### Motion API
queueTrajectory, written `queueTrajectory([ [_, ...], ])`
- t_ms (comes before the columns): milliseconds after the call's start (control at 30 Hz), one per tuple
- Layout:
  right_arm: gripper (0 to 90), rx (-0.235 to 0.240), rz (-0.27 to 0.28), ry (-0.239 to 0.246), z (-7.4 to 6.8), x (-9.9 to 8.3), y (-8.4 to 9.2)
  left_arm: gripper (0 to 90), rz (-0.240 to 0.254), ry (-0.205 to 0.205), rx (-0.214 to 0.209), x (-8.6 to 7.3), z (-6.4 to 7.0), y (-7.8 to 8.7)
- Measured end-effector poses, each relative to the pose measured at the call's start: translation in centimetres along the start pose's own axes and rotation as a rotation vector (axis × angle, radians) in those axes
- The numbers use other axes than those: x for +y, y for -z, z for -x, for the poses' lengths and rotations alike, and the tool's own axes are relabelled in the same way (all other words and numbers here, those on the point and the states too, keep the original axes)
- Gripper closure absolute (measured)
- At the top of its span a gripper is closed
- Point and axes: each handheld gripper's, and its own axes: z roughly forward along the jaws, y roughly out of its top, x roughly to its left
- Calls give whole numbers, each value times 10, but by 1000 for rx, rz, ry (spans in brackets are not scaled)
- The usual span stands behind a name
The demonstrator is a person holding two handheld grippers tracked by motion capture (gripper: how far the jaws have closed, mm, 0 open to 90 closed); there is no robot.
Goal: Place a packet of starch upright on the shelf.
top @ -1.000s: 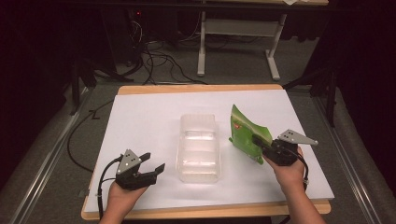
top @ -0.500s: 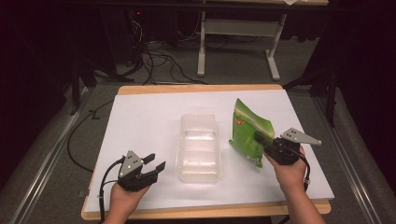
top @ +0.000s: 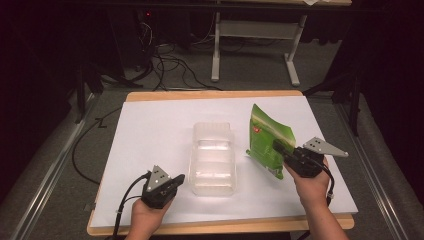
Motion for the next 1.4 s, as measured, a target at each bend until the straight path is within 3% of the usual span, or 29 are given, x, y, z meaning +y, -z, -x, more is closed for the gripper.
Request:
queueTrajectory([
  [400, 856, 15, 12, 0, -2, 3, 1, 900, -3, -2, -38, 2, 7, -9],
  [467, 856, 18, 14, 0, -2, 4, 1, 888, 7, 8, -24, 3, 4, -8],
  [667, 857, 32, 34, -4, -2, 8, 3, 706, 75, 36, 59, 6, -17, 15],
  [867, 857, 61, 55, 8, -6, 17, 6, 530, 156, 112, 145, 4, -42, 42],
  [967, 857, 81, 67, 23, -9, 24, 6, 459, 168, 141, 168, 3, -50, 47],
  [1067, 857, 108, 72, 30, -14, 30, 5, 439, 163, 146, 157, 2, -55, 48],
  [1300, 857, 151, 70, 57, -27, 43, -4, 384, 173, 100, 137, 4, -53, 51],
  [1400, 857, 177, 70, 58, -33, 47, -8, 362, 168, 98, 106, 5, -53, 52],
])
